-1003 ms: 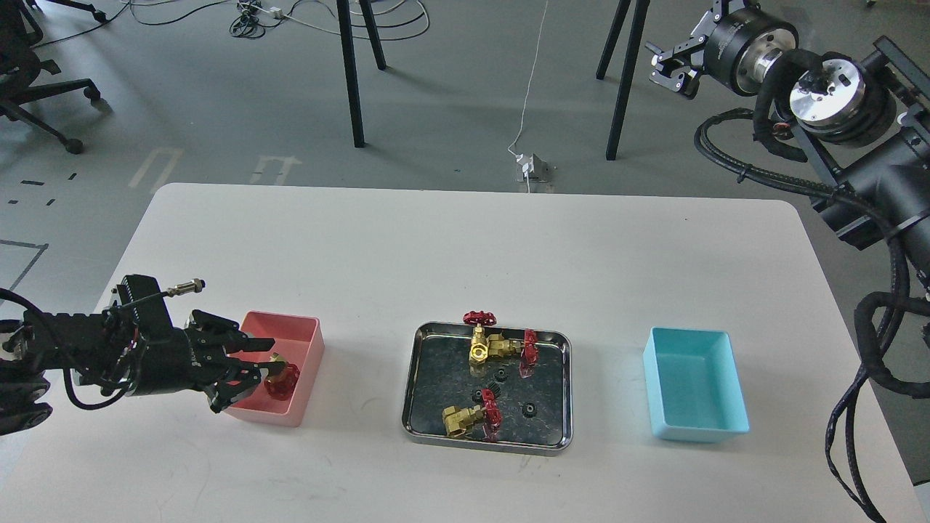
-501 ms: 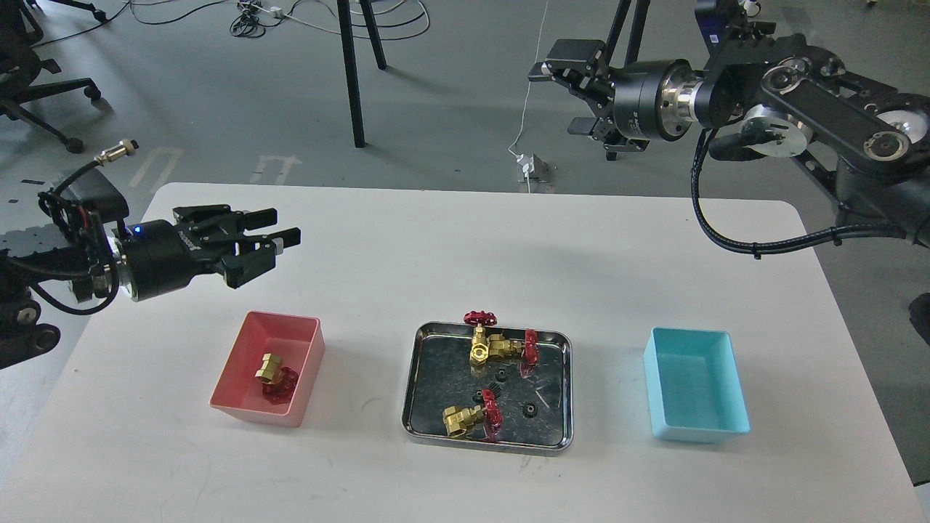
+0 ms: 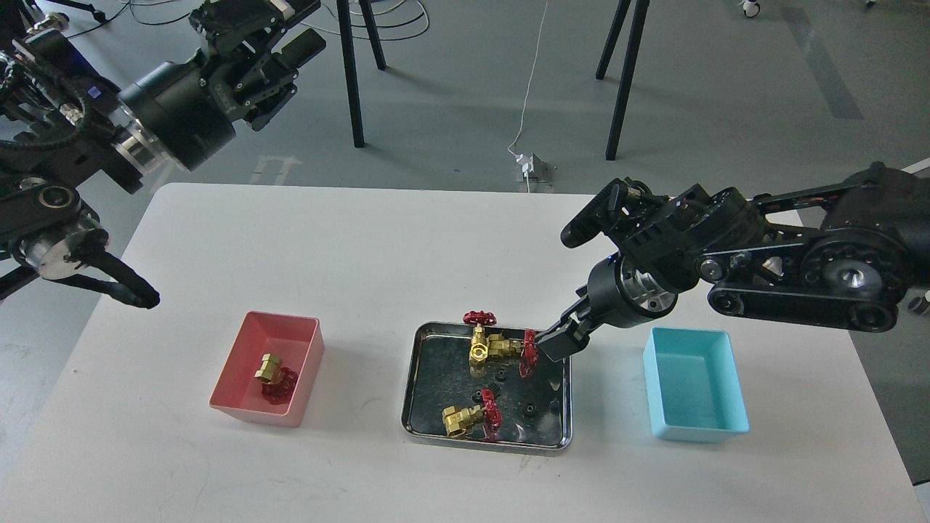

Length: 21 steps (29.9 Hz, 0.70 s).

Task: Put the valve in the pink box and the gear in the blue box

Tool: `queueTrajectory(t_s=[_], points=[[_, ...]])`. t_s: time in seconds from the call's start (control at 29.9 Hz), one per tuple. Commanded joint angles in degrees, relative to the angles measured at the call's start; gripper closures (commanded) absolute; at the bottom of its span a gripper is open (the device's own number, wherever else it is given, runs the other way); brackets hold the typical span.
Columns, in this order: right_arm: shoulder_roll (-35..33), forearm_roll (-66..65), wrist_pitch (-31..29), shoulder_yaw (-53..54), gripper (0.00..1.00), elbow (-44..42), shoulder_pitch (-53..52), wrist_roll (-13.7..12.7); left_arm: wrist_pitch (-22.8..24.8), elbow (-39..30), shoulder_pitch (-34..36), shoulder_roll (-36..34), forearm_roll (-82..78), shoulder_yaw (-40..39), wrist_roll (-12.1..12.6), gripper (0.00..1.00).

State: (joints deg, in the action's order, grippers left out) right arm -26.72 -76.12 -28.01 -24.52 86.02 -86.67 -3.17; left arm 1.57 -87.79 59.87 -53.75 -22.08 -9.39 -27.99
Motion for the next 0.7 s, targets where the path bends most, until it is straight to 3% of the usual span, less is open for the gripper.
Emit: queueTrajectory(t_s=[0.0,0.17,0.67], points=[[0.44,-8.66,0.01,-1.67,0.23,-0.24,1.32,0.09,0.37,-2.04,-2.99,1.28,0.98,-1.59,-0.01,0.45],[4.65,-11.95,0.01,-1.76,0.49,-2.53,2.82,1.76,0.19,-1.95,-7.04,4.79,0.98,-5.63,-0.01,0.45],[16.52,-11.95,0.01,-4.84,0.47,-8.76,8.09,3.26,0.19,-0.98,-10.47,8.05,0.81,-8.54,-0.01,0.45]])
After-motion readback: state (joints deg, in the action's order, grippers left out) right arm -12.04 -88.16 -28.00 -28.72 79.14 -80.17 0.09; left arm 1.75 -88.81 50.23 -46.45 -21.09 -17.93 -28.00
